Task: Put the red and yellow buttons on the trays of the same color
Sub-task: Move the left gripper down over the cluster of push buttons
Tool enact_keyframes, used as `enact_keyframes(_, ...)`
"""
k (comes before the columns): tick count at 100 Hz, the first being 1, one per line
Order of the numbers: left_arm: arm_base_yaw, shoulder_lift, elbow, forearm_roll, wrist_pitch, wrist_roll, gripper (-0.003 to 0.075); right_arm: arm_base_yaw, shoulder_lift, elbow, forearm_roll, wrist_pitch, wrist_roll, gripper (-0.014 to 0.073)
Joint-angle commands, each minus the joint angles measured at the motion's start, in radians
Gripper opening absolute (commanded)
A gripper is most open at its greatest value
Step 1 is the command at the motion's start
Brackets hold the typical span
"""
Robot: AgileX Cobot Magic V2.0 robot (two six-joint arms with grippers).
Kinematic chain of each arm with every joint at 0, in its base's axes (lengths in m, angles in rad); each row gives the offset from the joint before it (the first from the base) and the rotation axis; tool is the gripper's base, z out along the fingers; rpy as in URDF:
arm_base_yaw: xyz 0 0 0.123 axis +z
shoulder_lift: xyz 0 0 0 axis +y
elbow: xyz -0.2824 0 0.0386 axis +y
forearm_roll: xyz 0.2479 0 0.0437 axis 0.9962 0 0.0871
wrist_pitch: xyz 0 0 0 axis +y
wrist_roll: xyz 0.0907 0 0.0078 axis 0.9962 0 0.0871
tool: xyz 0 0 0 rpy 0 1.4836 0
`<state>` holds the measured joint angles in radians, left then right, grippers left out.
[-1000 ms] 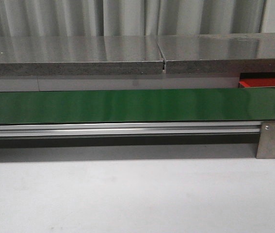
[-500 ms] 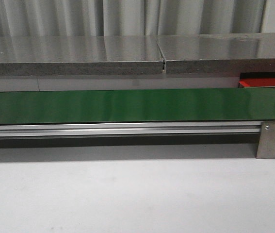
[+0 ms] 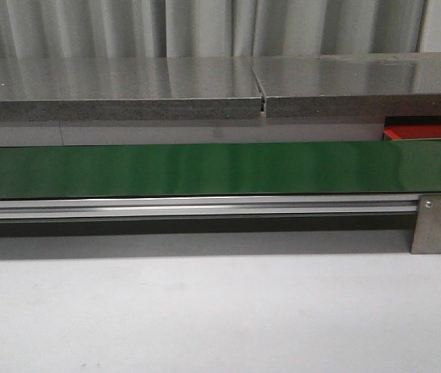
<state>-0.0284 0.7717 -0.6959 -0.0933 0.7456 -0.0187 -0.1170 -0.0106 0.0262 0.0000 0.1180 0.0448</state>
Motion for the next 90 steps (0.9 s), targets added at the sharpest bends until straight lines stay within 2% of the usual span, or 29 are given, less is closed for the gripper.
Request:
enact_keyframes(1, 0.000, 0.001, -0.036, -0.003, -0.051, -0.059, 0.0608, -0.005, -0.016, -0.009, -0.005, -0.077, -0.005, -0.0067)
enact_keyframes(18, 0.018, 0.019, -0.036, 0.193, -0.051, -0.336, 0.0608, -0.005, -0.016, -0.009, -0.005, -0.077, -0.005, -0.0067)
enact_keyframes(25, 0.057, 0.044, -0.040, 0.265, -0.051, -0.395, 0.0608, -0.005, -0.016, -0.009, -0.005, -0.077, -0.005, -0.0067)
enact_keyframes(65, 0.450, 0.367, -0.153, 0.273, -0.108, -0.400, 0.0608, -0.005, -0.016, -0.009, -0.005, -0.077, -0.005, -0.0067)
enact_keyframes(90, 0.538, 0.551, -0.225, 0.279, -0.141, -0.400, 0.0608, -0.005, -0.016, -0.009, -0.005, -0.077, -0.005, -0.0067)
